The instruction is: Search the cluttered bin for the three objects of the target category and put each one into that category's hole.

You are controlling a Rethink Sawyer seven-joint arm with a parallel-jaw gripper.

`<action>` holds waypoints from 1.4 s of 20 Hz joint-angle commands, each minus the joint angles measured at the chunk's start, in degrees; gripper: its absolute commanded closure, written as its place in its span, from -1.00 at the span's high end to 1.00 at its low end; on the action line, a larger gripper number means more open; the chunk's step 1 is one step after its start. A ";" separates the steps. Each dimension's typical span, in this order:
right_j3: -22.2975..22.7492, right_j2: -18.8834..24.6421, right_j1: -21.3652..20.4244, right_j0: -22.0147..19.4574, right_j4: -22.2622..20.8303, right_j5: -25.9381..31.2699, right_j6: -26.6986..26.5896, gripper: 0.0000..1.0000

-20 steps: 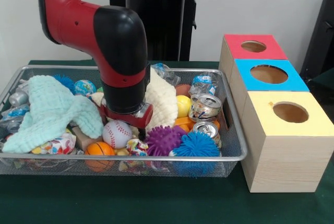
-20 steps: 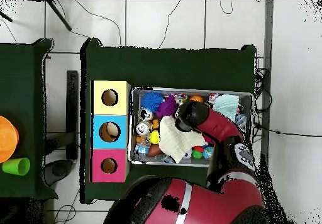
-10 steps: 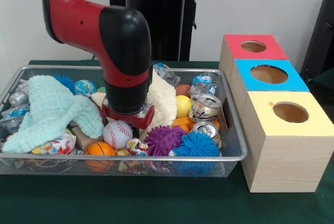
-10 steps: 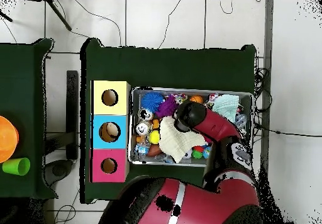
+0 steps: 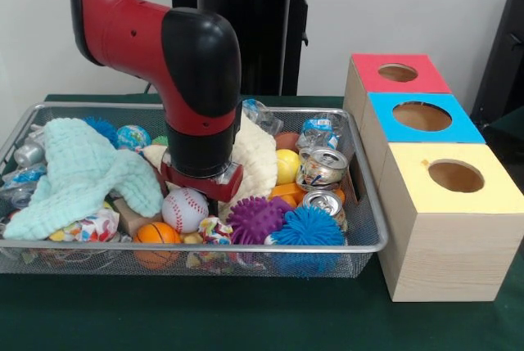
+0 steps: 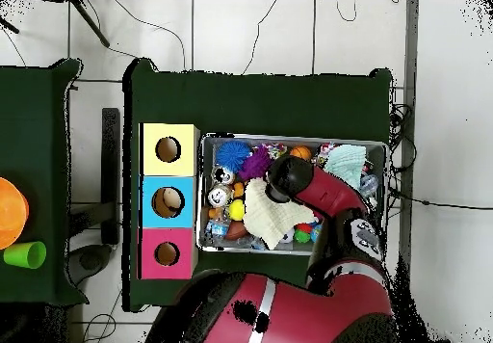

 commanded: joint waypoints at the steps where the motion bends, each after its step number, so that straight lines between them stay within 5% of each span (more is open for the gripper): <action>1: -5.60 -3.52 2.16 1.70 3.68 -0.99 17.58 -1.00; 7: -7.75 -5.58 2.19 2.46 4.94 4.60 18.15 -1.00; 28: -6.56 -6.82 1.56 4.06 6.76 6.61 18.97 -1.00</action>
